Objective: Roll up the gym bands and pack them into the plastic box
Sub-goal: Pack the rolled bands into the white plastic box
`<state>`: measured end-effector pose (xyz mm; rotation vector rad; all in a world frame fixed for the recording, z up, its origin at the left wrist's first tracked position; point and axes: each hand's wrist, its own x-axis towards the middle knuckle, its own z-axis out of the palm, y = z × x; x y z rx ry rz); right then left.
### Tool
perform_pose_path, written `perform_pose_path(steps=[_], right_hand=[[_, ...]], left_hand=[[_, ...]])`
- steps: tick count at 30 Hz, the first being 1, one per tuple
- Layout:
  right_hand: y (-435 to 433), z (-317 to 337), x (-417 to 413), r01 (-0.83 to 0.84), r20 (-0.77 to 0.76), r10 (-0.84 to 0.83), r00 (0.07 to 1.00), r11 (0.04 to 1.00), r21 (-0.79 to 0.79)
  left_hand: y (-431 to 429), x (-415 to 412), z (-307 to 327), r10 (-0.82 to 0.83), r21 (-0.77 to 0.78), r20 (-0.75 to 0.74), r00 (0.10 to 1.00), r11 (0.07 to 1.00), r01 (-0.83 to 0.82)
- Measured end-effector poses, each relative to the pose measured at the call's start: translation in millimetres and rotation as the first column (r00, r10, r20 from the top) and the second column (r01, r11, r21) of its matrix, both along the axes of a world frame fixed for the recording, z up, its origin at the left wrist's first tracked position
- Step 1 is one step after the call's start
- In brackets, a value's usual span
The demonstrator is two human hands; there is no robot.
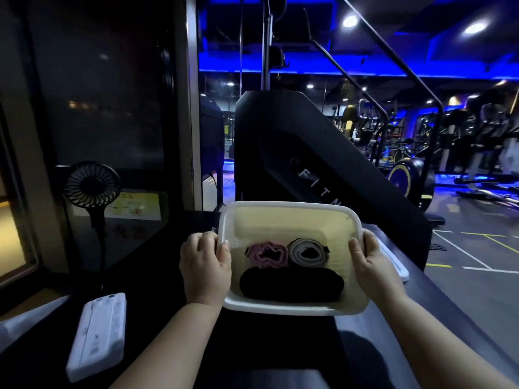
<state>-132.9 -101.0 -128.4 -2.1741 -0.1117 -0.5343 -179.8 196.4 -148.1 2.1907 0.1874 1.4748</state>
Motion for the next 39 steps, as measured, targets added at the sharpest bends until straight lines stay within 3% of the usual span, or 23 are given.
perform_pose_path(steps=[2, 6, 12, 15, 21, 27, 39], right_hand=[[0, 4, 1, 0.003, 0.008, -0.003, 1.0, 1.0, -0.028], [-1, 10, 14, -0.07, 0.047, 0.07, 0.996, 0.998, -0.007], [2, 14, 34, -0.239, 0.082, 0.227, 0.97, 0.952, 0.189], [4, 18, 46, -0.316, 0.08, 0.305, 0.949, 0.925, 0.213], [5, 18, 90, -0.256, -0.063, 0.285, 0.956, 0.921, 0.295], [1, 18, 130, -0.27, -0.215, 0.332, 0.918, 0.923, 0.273], [6, 23, 148, -0.318, -0.284, 0.432, 0.856, 0.873, 0.369]], left_hand=[[1, 5, 0, -0.063, 0.011, -0.02, 0.998, 0.998, 0.063], [2, 10, 10, -0.302, -0.175, -0.157, 0.94, 0.946, 0.275], [8, 23, 22, -0.48, -0.413, -0.235, 0.845, 0.836, 0.36], [10, 35, 28, -0.504, -0.462, -0.245, 0.828, 0.812, 0.357], [22, 65, 36, -0.547, -0.58, -0.263, 0.795, 0.748, 0.322], [29, 97, 34, -0.582, -0.665, -0.283, 0.762, 0.692, 0.282], [39, 119, 30, -0.646, -0.773, -0.329, 0.688, 0.603, 0.196]])
